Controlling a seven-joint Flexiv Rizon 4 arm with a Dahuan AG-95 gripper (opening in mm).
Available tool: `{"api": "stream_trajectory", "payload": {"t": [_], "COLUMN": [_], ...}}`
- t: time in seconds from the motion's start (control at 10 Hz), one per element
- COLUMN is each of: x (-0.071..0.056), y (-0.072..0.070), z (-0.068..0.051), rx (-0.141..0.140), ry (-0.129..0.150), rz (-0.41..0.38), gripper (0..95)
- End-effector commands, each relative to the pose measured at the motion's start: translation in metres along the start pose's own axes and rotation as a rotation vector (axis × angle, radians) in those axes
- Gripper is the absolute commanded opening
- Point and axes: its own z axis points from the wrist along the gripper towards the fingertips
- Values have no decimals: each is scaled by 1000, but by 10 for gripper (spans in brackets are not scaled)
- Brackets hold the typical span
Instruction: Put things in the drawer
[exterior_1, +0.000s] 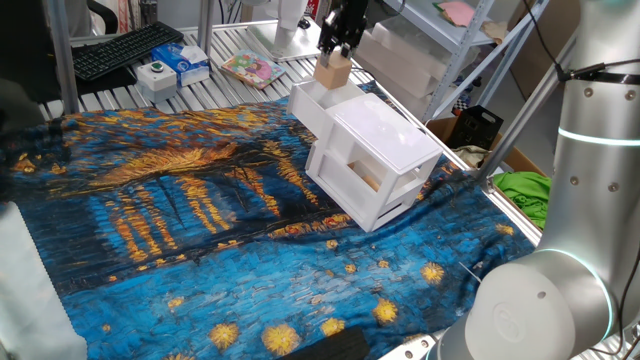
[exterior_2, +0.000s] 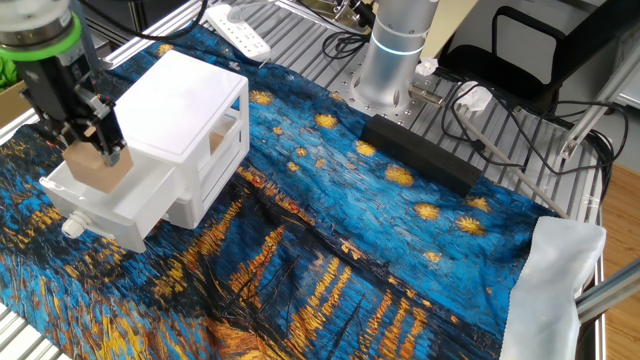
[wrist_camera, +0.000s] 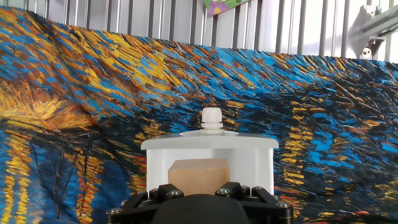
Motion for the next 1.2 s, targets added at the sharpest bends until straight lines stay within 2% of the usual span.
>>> {"api": "stream_trajectory", "payload": {"t": [0.1, 0.4, 1.2], "x": [-2, -2, -2], "y": [-1, 0, 0], "z": [4, 14, 46], "rx": [-3, 1, 0], "ry": [1, -1, -33], "rz": [-1, -2, -11], "gripper": [0, 0, 0]}}
